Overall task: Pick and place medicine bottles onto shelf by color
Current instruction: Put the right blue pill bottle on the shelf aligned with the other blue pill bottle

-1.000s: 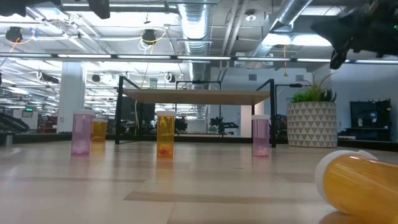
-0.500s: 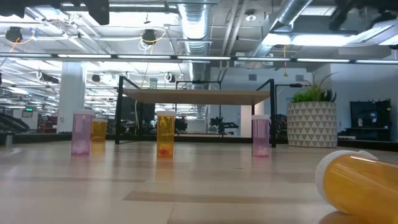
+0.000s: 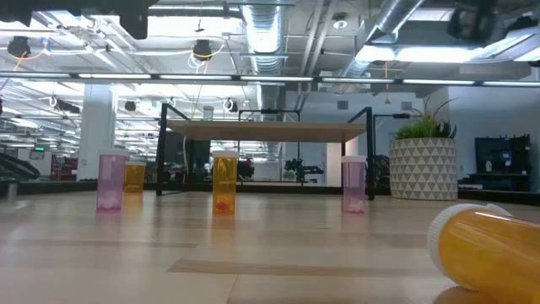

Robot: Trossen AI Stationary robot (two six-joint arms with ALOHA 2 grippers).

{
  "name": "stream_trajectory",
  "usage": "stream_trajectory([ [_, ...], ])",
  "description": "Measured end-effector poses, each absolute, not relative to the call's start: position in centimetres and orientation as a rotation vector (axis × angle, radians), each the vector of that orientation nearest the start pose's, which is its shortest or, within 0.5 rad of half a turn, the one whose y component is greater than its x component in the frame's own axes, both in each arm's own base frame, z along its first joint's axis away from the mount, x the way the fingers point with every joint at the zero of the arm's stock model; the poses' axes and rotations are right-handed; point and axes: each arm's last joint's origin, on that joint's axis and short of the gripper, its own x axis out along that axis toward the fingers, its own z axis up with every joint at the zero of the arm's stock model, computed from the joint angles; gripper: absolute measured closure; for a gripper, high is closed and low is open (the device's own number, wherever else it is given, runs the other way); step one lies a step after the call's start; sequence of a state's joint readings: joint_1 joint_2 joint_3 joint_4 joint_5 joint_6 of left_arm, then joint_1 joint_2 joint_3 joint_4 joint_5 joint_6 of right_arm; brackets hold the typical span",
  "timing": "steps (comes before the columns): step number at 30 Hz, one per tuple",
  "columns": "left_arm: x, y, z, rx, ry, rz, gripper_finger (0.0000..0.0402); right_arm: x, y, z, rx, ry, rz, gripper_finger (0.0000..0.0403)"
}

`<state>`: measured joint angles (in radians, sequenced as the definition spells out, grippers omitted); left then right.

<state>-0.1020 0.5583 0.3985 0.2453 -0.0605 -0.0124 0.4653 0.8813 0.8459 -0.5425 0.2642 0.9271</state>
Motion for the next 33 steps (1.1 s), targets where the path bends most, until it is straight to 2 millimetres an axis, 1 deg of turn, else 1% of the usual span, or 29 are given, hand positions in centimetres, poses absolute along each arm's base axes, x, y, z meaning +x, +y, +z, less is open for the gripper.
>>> stream_trajectory([
  [2,14.3,-1.3,27.2,-0.019,-0.082,-0.042,0.0295,16.8,8.9,30.3,0.748,0.648,-0.072,0.0363],
  [6,14.3,-1.3,27.2,-0.008,-0.083,-0.039,0.0295,17.2,11.9,28.4,0.828,0.795,-0.114,0.0363],
  [11,14.3,-1.3,27.2,-0.001,-0.091,-0.035,0.0295,16.9,15.3,25.6,0.994,0.951,-0.264,0.0362],
  [14,14.3,-1.3,27.3,0.016,-0.095,-0.030,0.0295,16.7,17.2,24.1,1.073,0.998,-0.342,0.0362],
  [17,14.3,-1.2,27.4,0.033,-0.106,-0.015,0.0295,16.7,18.7,22.5,1.098,1.031,-0.406,0.0362],
  [19,14.3,-1.2,27.4,0.034,-0.109,-0.004,0.0295,17.0,19.5,21.4,1.121,1.057,-0.446,0.0361],
  [22,14.3,-1.2,27.6,0.037,-0.123,0.003,0.0295,17.9,20.7,20.1,1.168,1.105,-0.428,0.0359],
  [26,14.3,-1.2,27.6,0.054,-0.133,0.006,0.0295,19.2,21.8,18.8,1.228,1.130,-0.393,0.0336],
  [29,14.3,-1.2,27.8,0.055,-0.146,0.009,0.0295,19.7,22.2,17.8,1.262,1.185,-0.428,0.0316],
  [31,14.2,-1.2,27.9,0.054,-0.154,0.010,0.0295,19.7,22.4,17.5,1.261,1.227,-0.448,0.0306],
  [33,14.3,-1.2,27.8,0.055,-0.154,0.010,0.0295,19.9,22.8,17.6,1.287,1.229,-0.451,0.0297],
])
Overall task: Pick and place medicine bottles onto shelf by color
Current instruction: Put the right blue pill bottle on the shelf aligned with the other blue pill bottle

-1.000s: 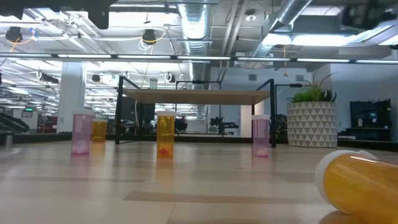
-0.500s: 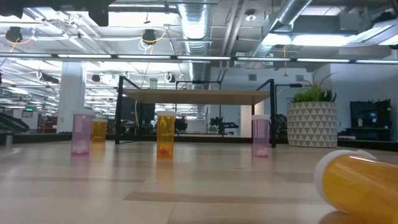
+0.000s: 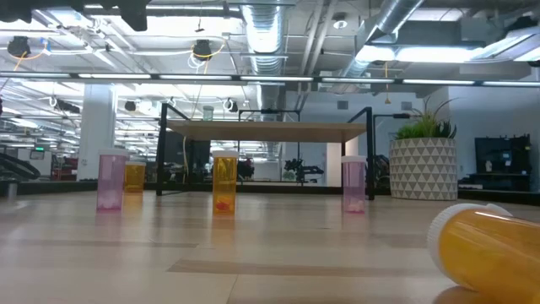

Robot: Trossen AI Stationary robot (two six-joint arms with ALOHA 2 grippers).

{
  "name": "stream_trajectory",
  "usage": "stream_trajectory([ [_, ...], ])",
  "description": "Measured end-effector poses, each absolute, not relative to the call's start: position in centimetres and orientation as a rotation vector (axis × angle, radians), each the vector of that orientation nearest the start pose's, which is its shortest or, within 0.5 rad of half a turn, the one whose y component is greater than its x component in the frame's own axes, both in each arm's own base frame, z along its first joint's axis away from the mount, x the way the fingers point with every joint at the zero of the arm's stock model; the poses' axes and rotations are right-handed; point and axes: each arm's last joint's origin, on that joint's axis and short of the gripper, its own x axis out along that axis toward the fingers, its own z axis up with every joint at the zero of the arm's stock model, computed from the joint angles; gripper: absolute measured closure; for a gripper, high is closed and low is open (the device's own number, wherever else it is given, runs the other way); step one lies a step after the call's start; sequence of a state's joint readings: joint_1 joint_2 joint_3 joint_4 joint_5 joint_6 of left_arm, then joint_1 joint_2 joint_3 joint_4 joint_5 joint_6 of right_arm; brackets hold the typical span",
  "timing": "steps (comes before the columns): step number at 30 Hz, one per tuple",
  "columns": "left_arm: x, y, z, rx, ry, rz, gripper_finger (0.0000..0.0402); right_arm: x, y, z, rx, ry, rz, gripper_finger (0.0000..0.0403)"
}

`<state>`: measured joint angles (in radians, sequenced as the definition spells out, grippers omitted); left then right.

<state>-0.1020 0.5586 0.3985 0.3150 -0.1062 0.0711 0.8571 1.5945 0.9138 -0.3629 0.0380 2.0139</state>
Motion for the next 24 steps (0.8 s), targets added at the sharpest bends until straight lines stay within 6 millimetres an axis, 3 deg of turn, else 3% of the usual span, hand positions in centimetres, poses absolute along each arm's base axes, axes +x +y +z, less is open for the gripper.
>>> stream_trajectory([
  [4,14.3,-1.1,27.8,0.056,-0.153,0.011,0.0295,20.5,23.8,18.1,1.309,1.225,-0.461,0.0282],
  [15,14.3,-1.1,27.8,0.061,-0.152,0.022,0.0295,22.9,26.6,20.6,1.117,1.278,-0.636,0.0279],
  [24,14.2,-1.1,27.8,0.060,-0.152,0.022,0.0295,22.8,29.1,18.7,1.113,1.302,-0.674,0.0250],
])
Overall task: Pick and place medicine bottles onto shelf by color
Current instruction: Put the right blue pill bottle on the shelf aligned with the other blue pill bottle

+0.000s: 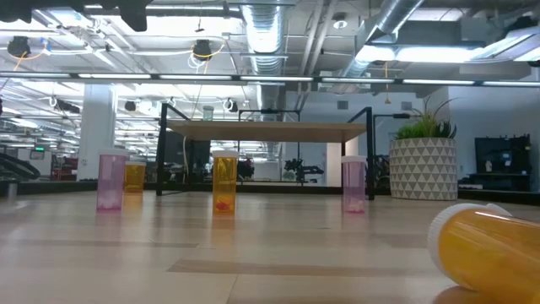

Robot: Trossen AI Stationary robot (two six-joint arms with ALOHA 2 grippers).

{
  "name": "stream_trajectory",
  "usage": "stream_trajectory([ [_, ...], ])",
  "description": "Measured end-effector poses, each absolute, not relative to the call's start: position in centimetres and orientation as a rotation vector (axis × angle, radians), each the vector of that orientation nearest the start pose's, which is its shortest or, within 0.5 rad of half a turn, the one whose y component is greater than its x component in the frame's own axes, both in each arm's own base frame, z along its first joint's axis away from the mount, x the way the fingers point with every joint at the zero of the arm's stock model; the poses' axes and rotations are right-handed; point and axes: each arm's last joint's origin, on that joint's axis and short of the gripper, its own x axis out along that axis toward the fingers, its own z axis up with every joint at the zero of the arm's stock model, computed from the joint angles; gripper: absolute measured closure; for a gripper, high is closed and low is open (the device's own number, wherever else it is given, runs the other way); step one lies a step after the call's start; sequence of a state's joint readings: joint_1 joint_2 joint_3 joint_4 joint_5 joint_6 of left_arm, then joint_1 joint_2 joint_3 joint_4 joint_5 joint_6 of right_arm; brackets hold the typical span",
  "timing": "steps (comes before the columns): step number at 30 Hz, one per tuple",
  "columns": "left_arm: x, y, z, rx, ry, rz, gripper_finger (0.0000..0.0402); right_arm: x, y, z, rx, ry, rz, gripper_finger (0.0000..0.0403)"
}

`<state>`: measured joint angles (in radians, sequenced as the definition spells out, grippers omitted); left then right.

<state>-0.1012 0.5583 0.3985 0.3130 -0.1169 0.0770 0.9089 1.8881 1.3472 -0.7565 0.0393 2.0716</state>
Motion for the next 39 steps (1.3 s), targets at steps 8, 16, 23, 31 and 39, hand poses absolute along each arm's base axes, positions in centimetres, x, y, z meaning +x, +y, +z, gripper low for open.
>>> stream_trajectory([
  [8,14.3,-1.1,27.8,0.060,-0.150,0.021,0.0295,22.4,29.1,17.9,1.140,1.306,-0.782,0.0177],
  [16,14.3,-1.1,27.8,0.059,-0.150,0.021,0.0295,23.1,29.4,16.4,1.129,1.302,-0.787,0.0166],
  [23,14.3,-1.1,27.8,0.059,-0.150,0.021,0.0295,23.5,29.5,15.8,1.132,1.298,-0.783,0.0185],
  [31,14.3,-1.1,27.8,0.059,-0.150,0.021,0.0295,23.5,29.6,15.1,1.107,1.311,-0.788,0.0229],
  [39,14.3,-1.1,27.8,0.065,-0.151,0.023,0.0295,23.9,29.8,14.3,1.092,1.367,-0.755,0.0273],
])
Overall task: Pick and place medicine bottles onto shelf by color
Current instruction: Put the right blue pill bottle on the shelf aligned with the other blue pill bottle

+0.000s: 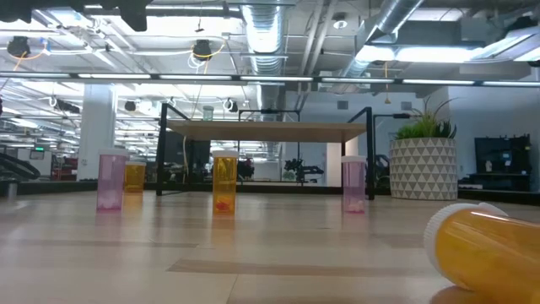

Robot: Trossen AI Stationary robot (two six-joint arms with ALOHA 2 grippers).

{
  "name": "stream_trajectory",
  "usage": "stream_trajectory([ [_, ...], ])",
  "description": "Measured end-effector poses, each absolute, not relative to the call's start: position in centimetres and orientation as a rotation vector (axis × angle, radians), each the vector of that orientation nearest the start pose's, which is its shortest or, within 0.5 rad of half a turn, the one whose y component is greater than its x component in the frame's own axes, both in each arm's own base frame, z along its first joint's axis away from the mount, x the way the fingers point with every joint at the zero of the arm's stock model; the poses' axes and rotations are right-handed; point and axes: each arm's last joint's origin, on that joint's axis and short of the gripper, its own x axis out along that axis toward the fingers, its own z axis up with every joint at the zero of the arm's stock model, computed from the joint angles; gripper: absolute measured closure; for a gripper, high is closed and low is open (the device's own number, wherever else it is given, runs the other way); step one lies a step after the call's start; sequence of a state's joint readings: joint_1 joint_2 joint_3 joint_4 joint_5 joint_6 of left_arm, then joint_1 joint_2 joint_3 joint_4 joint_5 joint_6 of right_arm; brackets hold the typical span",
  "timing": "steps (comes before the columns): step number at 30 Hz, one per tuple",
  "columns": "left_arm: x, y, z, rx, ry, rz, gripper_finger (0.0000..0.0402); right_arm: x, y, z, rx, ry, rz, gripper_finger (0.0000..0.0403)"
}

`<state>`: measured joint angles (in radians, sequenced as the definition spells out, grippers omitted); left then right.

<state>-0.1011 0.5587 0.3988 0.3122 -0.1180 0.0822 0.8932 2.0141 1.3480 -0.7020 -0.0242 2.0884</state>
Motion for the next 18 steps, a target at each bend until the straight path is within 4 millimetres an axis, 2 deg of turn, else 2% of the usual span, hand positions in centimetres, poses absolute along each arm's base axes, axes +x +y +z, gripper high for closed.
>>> stream_trajectory([
  [5,14.3,-1.1,27.8,0.065,-0.152,0.024,0.0295,23.6,29.4,15.2,1.063,1.338,-0.757,0.0288],
  [9,14.3,-1.1,27.8,0.058,-0.152,0.025,0.0295,23.4,28.5,17.0,1.019,1.223,-0.733,0.0287],
  [14,14.3,-1.2,28.0,0.004,-0.092,-0.014,0.0295,23.6,26.2,20.2,0.849,0.922,-0.689,0.0282],
  [18,14.3,-1.2,29.1,-0.057,0.050,-0.011,0.0295,25.1,23.8,22.7,0.590,0.631,-0.630,0.0281],
])
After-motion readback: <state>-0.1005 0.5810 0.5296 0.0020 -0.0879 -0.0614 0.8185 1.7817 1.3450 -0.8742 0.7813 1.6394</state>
